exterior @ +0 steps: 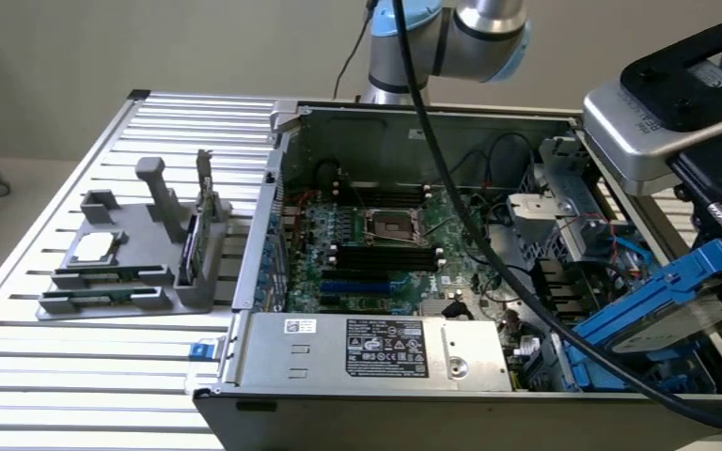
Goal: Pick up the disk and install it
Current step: 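Insert the second disk wire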
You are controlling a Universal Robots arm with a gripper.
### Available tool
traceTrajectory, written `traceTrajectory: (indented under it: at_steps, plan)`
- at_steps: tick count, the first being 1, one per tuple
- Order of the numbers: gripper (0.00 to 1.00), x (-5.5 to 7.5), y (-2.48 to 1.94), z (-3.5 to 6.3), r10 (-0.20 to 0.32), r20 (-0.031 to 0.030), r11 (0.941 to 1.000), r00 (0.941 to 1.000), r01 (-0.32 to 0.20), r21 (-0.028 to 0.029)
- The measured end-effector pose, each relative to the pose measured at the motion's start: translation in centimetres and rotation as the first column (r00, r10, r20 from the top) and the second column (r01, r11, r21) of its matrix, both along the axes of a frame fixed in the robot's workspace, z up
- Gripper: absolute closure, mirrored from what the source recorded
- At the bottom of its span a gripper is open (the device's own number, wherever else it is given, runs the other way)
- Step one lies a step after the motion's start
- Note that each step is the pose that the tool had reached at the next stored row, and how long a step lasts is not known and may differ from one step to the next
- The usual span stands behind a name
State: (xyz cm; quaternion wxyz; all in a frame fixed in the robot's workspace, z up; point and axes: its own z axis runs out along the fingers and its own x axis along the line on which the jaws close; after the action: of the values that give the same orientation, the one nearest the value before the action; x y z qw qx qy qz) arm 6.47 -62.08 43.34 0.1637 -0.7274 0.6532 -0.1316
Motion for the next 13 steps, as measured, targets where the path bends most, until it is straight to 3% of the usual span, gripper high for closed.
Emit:
traceTrajectory:
  at_steps: [4, 7, 13]
  plan:
    - [0.66, -0.4, 0.01, -0.13, 0.000, 0.0223, 0.9999, 0.9998, 0.000, -0.0153]
    - [0.66, -0.9, 0.06, -0.21, 0.000, 0.0335, 0.9998, 0.9994, 0.000, -0.0206]
    - [0.66, -1.6, 0.39, -0.39, 0.001, 0.0646, 0.9995, 0.9979, 0.001, -0.0307]
